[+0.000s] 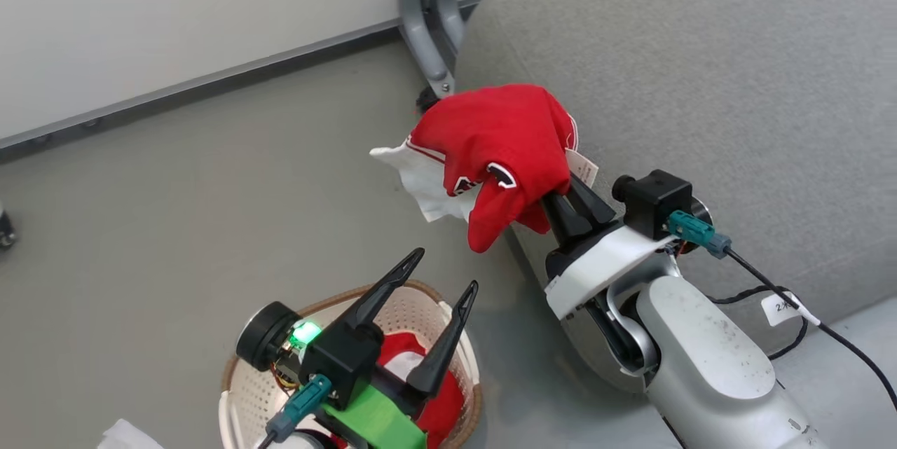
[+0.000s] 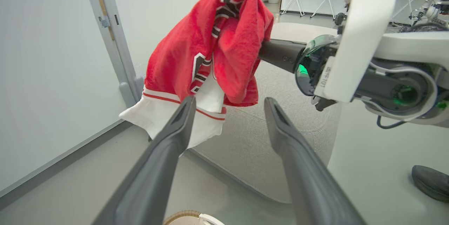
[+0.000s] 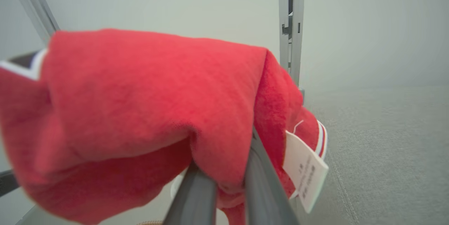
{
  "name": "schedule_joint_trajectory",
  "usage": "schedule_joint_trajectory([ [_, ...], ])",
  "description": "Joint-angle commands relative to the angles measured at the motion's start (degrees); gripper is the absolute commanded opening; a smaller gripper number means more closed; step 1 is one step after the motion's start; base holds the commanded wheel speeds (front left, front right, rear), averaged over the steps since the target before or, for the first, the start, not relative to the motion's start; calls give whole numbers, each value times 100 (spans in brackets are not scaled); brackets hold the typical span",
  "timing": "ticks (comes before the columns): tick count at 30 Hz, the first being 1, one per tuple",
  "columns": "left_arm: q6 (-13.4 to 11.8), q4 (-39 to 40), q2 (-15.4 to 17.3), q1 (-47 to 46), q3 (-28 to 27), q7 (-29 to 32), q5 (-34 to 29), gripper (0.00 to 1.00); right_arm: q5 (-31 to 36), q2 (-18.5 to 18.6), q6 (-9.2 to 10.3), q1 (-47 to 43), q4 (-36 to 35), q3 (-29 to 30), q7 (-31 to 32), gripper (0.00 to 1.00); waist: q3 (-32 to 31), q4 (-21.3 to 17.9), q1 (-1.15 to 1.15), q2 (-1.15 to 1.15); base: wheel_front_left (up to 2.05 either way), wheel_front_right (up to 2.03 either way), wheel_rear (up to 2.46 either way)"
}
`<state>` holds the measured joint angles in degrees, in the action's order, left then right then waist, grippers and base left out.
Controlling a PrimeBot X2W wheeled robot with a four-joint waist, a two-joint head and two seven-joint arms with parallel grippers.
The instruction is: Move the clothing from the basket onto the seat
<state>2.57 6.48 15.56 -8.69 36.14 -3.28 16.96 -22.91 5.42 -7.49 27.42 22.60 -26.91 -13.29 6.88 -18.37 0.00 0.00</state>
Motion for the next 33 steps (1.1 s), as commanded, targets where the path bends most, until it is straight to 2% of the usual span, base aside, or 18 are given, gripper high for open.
schedule_joint_trajectory([
  [1,34,20,65,-136,9,33,-57,100,5,-34,0,88,10,55,-62,0,454,-763,0,0,0,0,0],
  [7,93,101,130,-361,76,199,-137,100,-12,-70,0,143,70,475,-157,0,806,-1128,0,0,0,0,0],
  [13,157,246,220,-677,125,358,-231,100,-41,15,0,385,247,1053,-194,0,1301,-1056,0,0,0,0,0],
  [18,223,410,313,-1078,124,439,-372,100,-80,203,0,834,344,1764,-196,0,1884,-693,0,0,0,0,0],
  [27,342,631,393,-1843,179,435,-604,100,67,812,0,1900,685,2902,-197,0,2972,129,0,0,0,0,0],
  [33,382,656,445,-2179,221,367,-701,100,385,951,0,2348,1176,3597,-196,0,3448,387,0,0,0,0,0],
])
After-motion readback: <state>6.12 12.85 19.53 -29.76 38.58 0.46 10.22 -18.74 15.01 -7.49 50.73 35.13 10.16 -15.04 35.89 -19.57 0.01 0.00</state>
